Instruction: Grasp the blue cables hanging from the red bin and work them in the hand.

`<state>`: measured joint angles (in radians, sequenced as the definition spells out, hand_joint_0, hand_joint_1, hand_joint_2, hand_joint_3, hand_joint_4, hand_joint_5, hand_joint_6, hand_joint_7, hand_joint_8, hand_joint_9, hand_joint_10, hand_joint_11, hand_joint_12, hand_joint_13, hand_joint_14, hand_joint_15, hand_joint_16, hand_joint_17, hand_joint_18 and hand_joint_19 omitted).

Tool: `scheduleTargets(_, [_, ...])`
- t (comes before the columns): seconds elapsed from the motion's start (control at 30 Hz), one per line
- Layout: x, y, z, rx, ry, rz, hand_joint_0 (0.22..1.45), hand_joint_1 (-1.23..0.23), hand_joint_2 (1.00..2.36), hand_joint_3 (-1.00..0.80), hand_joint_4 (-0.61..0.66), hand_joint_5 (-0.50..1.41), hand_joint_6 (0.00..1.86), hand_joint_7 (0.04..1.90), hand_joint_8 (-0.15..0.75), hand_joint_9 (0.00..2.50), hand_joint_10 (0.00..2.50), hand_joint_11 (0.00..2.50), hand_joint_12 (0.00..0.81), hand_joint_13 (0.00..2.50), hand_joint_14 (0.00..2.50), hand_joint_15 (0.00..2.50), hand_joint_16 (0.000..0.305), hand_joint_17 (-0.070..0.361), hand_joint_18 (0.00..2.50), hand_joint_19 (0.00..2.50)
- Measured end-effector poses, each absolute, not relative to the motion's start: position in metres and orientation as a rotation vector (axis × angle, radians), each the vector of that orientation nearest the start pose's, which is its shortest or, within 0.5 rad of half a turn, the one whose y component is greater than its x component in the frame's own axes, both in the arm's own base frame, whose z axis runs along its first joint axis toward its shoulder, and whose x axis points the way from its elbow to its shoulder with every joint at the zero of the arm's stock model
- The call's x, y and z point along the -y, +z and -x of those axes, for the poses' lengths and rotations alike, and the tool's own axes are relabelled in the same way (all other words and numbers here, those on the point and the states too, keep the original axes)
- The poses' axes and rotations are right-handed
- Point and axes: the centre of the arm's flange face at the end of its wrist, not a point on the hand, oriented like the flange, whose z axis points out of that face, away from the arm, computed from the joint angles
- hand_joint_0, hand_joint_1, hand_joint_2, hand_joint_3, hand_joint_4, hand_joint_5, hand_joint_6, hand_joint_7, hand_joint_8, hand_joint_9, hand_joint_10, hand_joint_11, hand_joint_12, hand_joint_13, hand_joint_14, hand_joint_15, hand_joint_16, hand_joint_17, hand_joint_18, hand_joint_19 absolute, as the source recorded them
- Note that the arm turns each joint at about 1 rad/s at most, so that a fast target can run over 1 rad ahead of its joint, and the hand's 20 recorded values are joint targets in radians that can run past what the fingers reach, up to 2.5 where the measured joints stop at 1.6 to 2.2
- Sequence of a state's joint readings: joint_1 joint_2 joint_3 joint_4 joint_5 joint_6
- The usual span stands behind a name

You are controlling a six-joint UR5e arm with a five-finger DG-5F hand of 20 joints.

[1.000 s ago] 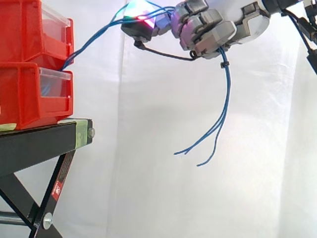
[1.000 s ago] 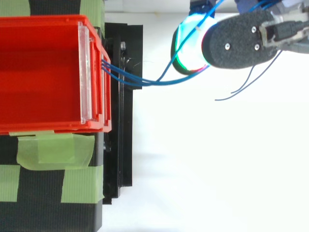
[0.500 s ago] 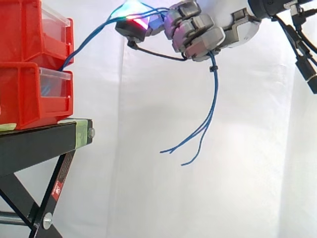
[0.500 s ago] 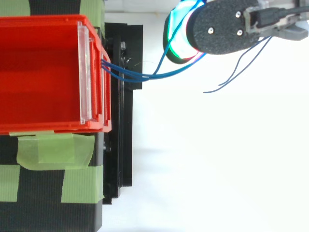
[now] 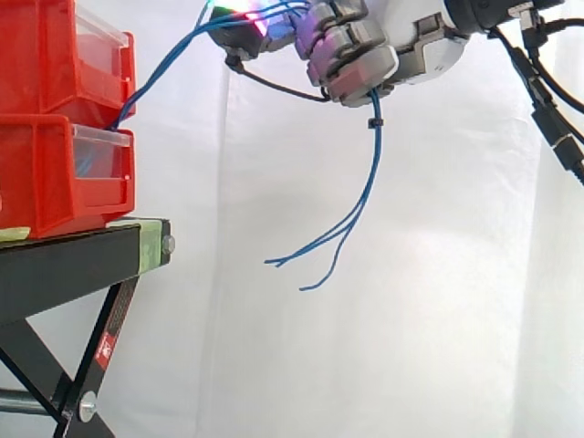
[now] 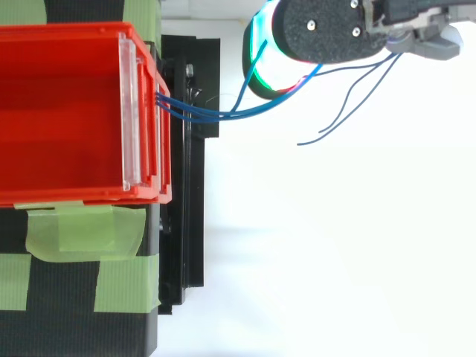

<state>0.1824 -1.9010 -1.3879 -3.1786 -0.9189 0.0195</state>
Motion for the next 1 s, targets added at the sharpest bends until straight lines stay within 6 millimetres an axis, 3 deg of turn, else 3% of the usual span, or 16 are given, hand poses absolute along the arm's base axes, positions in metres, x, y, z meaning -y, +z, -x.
scheduleTargets(0.07, [0.0846,0.3941,-0.6116,-0.990,0.734,-1.467,0.82,-0.67,1.00,-1.00,0.17,0.92,0.01,1.38,0.256,1.14,2.50,2.36,0.350,1.11,2.50,1.53,0.041,0.092,1.73,1.62])
scheduleTargets(0.23, [0.0850,0.3944,-0.6121,-0.989,0.733,-1.462,0.84,-0.72,1.02,-0.55,0.21,0.86,0.01,1.34,0.277,1.10,2.50,2.43,0.372,1.10,2.50,1.60,0.042,0.095,1.72,1.65])
scheduleTargets(0.37, [0.0853,0.3944,-0.6122,-0.990,0.732,-1.461,0.81,-0.73,1.02,-0.34,0.22,0.79,0.02,1.31,0.291,1.03,2.50,2.43,0.373,1.06,2.50,1.57,0.043,0.097,1.68,1.63])
scheduleTargets(0.43, [0.0852,0.3943,-0.6122,-0.991,0.731,-1.460,0.80,-0.73,1.02,-0.19,0.26,0.78,0.02,1.26,0.313,1.05,2.50,2.34,0.394,1.11,2.50,1.53,0.055,0.123,1.71,1.38])
scheduleTargets(0.57, [0.0856,0.3944,-0.6122,-0.990,0.730,-1.460,0.83,-0.71,1.01,-0.04,0.33,0.73,0.02,1.17,0.330,1.07,2.50,2.31,0.411,1.16,2.50,1.49,0.066,0.148,1.75,1.19])
scheduleTargets(0.73, [0.0851,0.3945,-0.6125,-0.995,0.736,-1.458,0.85,-0.71,1.01,0.07,0.35,0.72,0.02,1.16,0.334,1.08,2.50,2.26,0.414,1.17,2.50,1.46,0.069,0.154,1.76,1.14])
scheduleTargets(1.0, [0.0847,0.3945,-0.6127,-1.016,0.722,-1.442,0.86,-0.71,1.01,0.07,0.35,0.71,0.02,1.17,0.339,1.08,2.50,2.25,0.414,1.16,2.50,1.46,0.067,0.151,1.76,1.15])
